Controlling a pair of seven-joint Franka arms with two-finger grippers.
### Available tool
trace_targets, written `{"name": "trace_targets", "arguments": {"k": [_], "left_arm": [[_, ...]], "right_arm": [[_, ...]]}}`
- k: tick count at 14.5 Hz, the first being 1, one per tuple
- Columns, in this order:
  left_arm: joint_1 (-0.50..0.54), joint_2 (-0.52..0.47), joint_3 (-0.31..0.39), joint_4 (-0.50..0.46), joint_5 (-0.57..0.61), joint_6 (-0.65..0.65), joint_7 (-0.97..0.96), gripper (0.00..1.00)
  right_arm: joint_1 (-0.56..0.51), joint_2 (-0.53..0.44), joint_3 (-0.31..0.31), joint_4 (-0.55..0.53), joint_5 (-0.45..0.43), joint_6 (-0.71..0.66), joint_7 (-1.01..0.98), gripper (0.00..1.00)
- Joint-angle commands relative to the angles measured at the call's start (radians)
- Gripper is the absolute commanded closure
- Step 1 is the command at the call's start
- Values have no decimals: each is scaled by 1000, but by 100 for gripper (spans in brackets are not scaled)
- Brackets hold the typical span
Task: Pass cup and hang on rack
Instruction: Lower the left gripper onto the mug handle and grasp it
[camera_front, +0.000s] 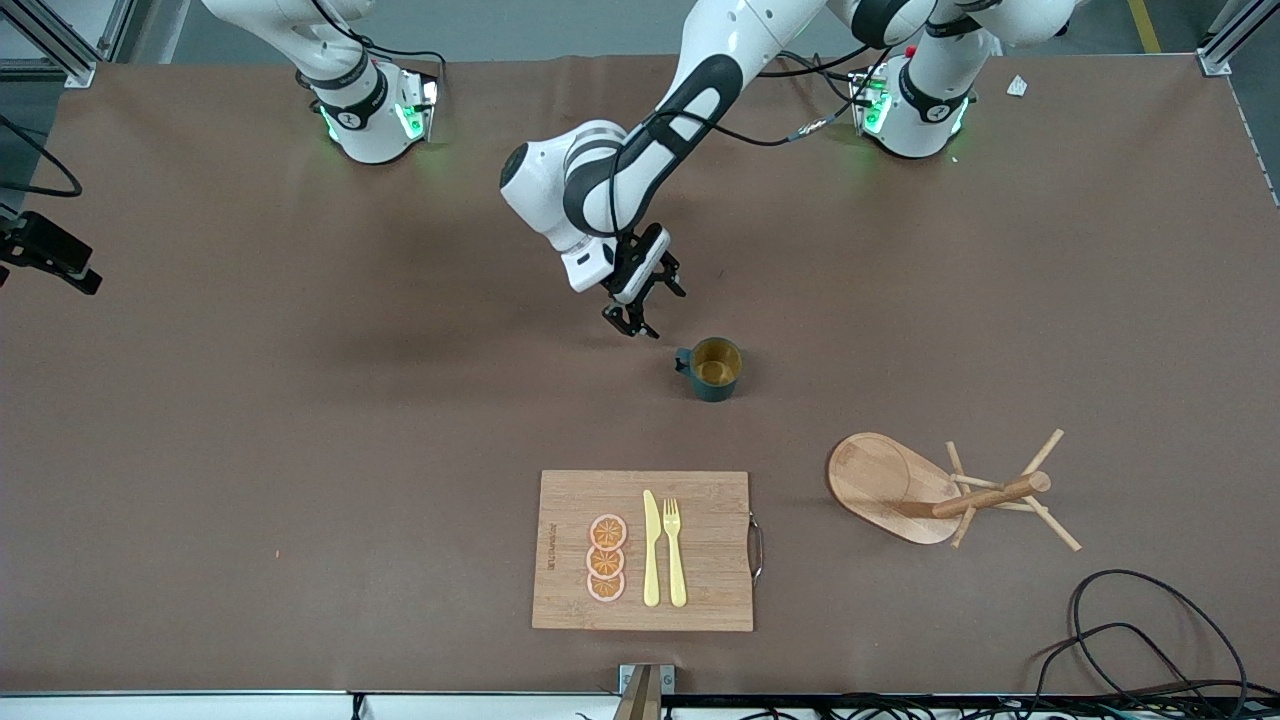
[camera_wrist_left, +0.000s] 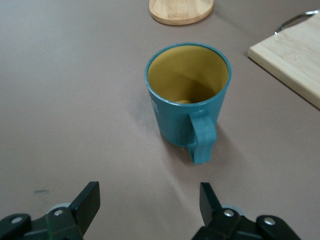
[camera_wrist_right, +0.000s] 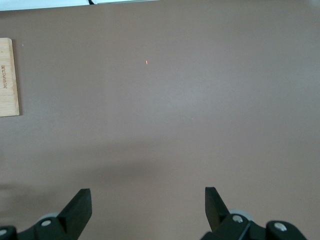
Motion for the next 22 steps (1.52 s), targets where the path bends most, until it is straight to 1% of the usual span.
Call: {"name": "trace_targets", "arguments": {"k": [1,3,8,12,14,17,19,21,22], "left_arm": [[-5,9,31,29,24,16,-18,11],[-5,24,52,32,27,36,-15,11],[-5,22,88,48,29,92,-8,12],[-5,26,85,46,19,84,-16,18],[-3,26,85,45,13,66,-25,24],[0,29,85,43,6,63,-39,27],[0,36,86,42,7,63,-39,32],[3,36,85,42,6,63,-39,33],[4,39,85,40,6,63,-41,36]], "right_arm": [[-3,-17,5,-11,-14,-9,8,0],[-5,-17,4,-8,-14,-20,8,0],[-5,-17,4,-7,-14,-20,8,0],[-5,-17,4,-7,-14,-20,8,0],[-3,-17,4,-7,-14,-19,8,0],[-3,-17,5,-7,-14,-17,8,0],[-3,-17,5,-5,-14,-19,8,0],[-3,-17,5,-7,-14,-19,8,0],[-3,-17,5,-5,-14,-19,8,0]]}}
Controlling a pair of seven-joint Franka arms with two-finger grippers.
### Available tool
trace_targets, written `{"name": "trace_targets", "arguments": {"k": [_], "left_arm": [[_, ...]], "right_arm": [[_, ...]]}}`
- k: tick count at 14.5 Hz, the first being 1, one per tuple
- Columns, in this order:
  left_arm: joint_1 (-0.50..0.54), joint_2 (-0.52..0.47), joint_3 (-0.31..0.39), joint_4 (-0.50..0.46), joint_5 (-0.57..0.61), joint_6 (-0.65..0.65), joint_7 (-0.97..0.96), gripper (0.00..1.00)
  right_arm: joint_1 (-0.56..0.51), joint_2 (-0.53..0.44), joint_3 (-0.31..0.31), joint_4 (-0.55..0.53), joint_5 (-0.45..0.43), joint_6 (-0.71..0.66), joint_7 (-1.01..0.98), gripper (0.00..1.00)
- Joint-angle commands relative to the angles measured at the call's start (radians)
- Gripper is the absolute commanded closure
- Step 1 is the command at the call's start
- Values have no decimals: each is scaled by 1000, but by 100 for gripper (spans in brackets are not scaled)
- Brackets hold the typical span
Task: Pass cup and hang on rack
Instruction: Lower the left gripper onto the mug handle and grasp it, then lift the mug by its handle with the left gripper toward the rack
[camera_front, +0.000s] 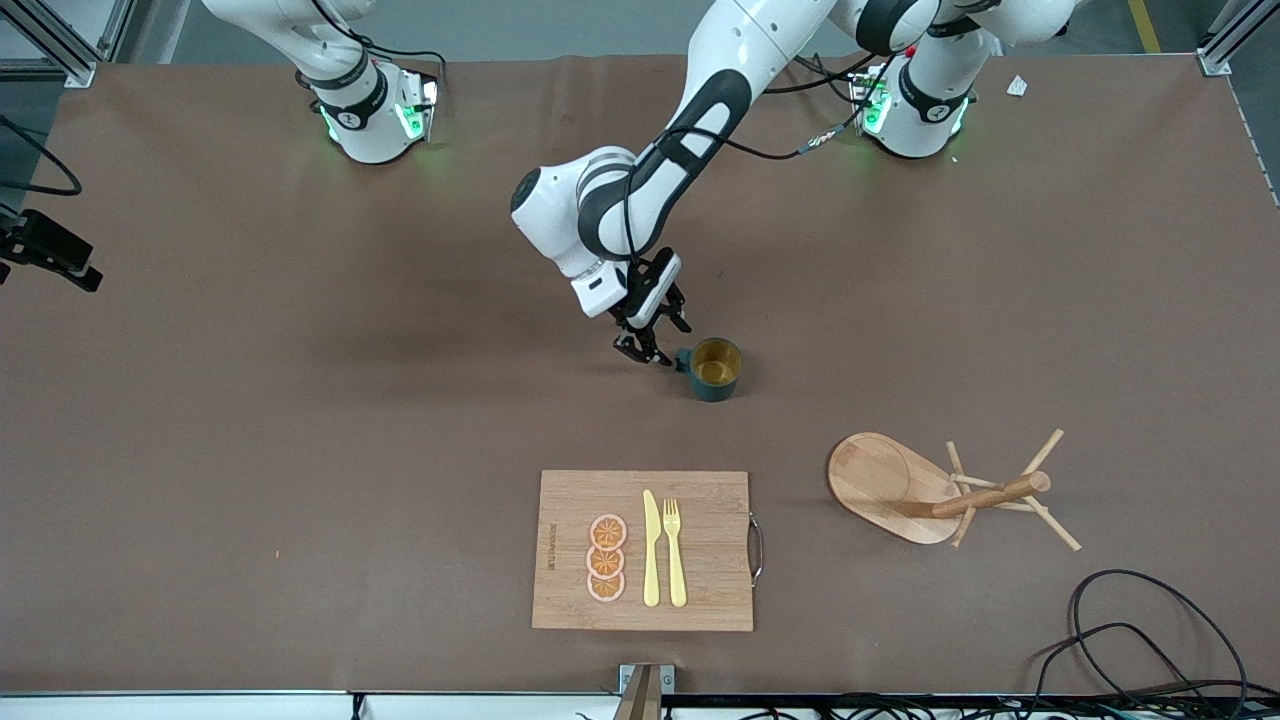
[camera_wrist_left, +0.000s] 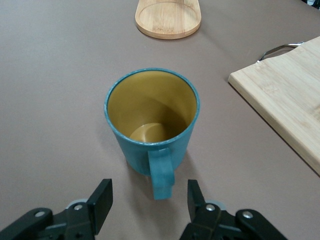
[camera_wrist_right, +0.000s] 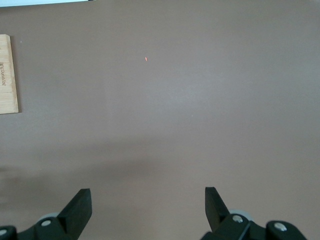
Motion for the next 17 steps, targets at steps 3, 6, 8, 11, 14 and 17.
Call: {"name": "trace_targets", "arguments": {"k": [3,6,8,11,14,17], "left_arm": [[0,18,6,18,-21,-17,-24,48],[3,16,6,18,-31,-17,-24,61],[4,13,6,18,-32,-17,-22,71],[20,6,3,19,-37,-17,1,88],[21,-10,3,21,-43,-17,42,96],[60,-57,-3,24,-99,-17,94,98]], "right_arm": [[-3,-17,7,-8,-14,-5,8,0],[-3,-17,7,-7,-14,-4,8,0],[-3,-17,7,-7,-13,-4,8,0],[-3,-17,7,-7,-13,-4,8,0],[-3,-17,7,-7,-13,-5,8,0],[-2,-17,7,-7,-13,-5,8,0]]}}
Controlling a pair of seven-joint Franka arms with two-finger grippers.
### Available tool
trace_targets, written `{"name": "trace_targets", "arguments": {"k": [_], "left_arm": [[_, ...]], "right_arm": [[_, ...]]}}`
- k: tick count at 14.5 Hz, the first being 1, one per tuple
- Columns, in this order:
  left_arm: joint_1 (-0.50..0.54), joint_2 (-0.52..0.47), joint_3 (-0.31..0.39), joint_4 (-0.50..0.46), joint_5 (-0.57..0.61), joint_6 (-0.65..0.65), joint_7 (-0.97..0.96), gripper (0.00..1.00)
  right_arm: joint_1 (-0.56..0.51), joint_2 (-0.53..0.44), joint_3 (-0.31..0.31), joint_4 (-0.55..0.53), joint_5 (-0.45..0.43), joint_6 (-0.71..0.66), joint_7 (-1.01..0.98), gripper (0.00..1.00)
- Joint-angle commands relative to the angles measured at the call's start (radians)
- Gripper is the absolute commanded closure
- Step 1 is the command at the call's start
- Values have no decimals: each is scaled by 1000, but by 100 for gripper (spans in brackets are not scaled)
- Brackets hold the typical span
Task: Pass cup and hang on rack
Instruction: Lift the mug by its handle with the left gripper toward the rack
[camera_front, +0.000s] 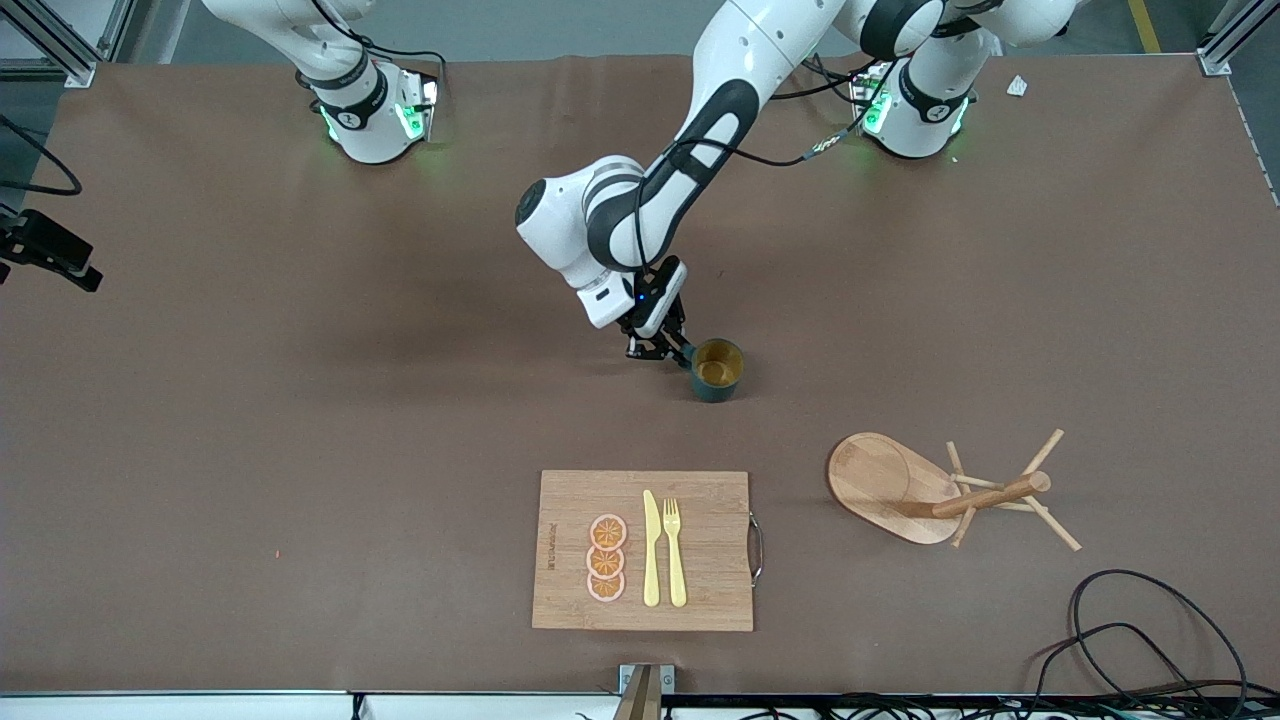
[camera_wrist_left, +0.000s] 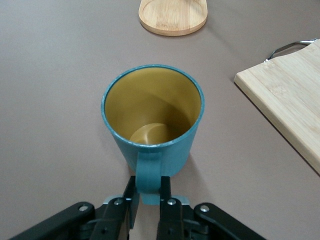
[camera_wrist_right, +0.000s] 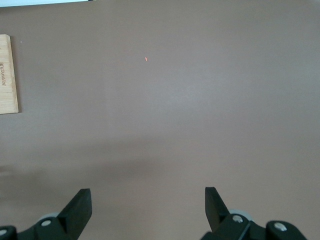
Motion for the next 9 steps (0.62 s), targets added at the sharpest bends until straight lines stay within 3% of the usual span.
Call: {"name": "trace_targets", "arguments": {"k": [1,9], "left_arm": [[42,-78,-5,-1,-68,-16,85,99],[298,-374,-3,-1,-448,-16,454,99]], "right_arm": [[-2,-17,7,-7,-13,-5,8,0],[-2,-17,9,-7,-13,-5,8,0]]}}
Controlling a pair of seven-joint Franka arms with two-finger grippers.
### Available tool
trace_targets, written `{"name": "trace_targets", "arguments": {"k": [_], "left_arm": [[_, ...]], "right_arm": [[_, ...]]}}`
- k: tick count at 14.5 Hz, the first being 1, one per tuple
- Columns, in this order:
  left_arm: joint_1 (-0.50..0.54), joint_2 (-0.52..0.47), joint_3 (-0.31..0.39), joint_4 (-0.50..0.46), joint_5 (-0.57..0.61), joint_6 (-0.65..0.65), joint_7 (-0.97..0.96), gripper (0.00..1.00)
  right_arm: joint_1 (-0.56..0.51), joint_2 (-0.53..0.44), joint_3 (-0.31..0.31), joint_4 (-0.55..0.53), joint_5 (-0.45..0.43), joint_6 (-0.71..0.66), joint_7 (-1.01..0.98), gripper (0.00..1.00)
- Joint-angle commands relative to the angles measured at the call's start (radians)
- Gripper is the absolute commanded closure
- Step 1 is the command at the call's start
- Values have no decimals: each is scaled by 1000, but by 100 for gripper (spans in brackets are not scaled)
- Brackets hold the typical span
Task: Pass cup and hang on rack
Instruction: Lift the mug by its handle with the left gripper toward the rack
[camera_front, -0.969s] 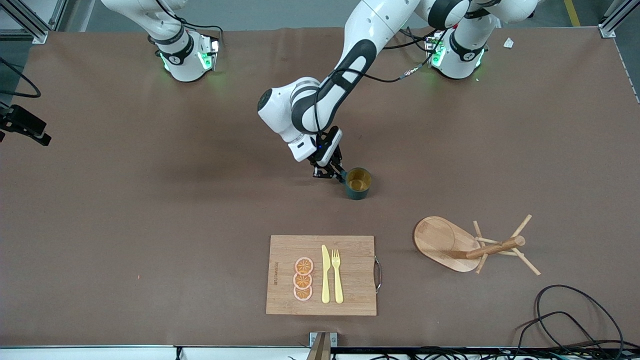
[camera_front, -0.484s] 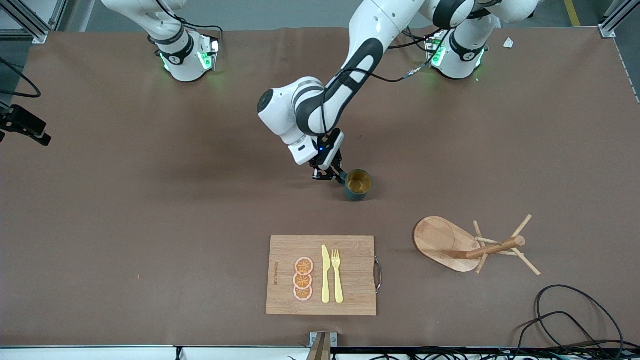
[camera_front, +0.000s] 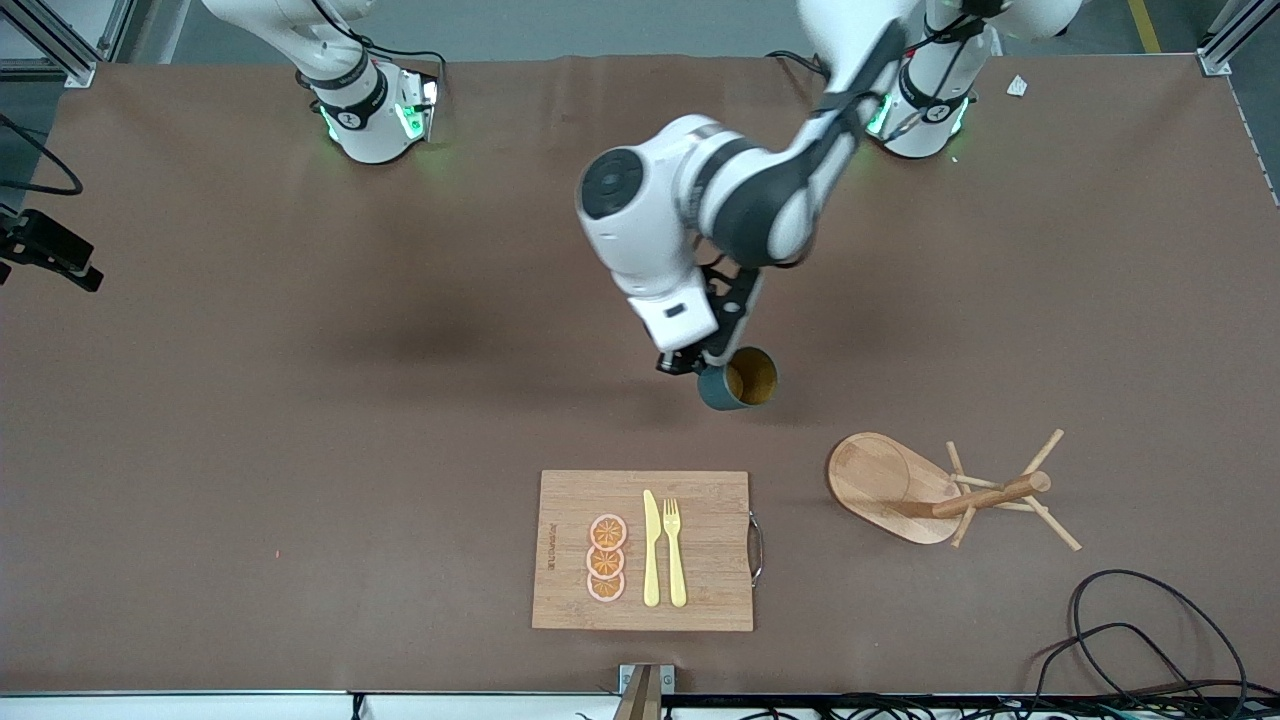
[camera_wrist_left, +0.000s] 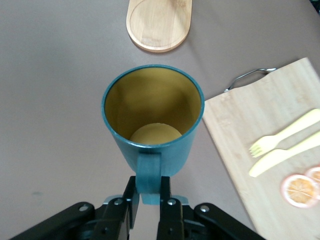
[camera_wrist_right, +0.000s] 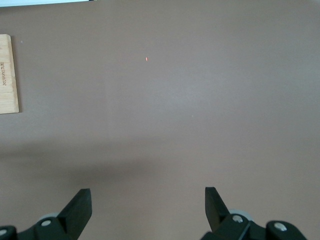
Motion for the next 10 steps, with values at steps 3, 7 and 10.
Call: {"name": "trace_targets", "arguments": {"k": [3,7,10], "left_arm": [[171,-154,-9,-30,-293,-7,224,99],[314,-207,-11,-30,-540,-7,359,99],[328,-212,-14,-30,-682,-6,399,99]], "right_arm": [[-2,-17,7,-7,-13,-4,8,0],[-2,-17,7,-7,-13,-4,8,0],[-2,-17,7,-7,-13,-4,8,0]]}}
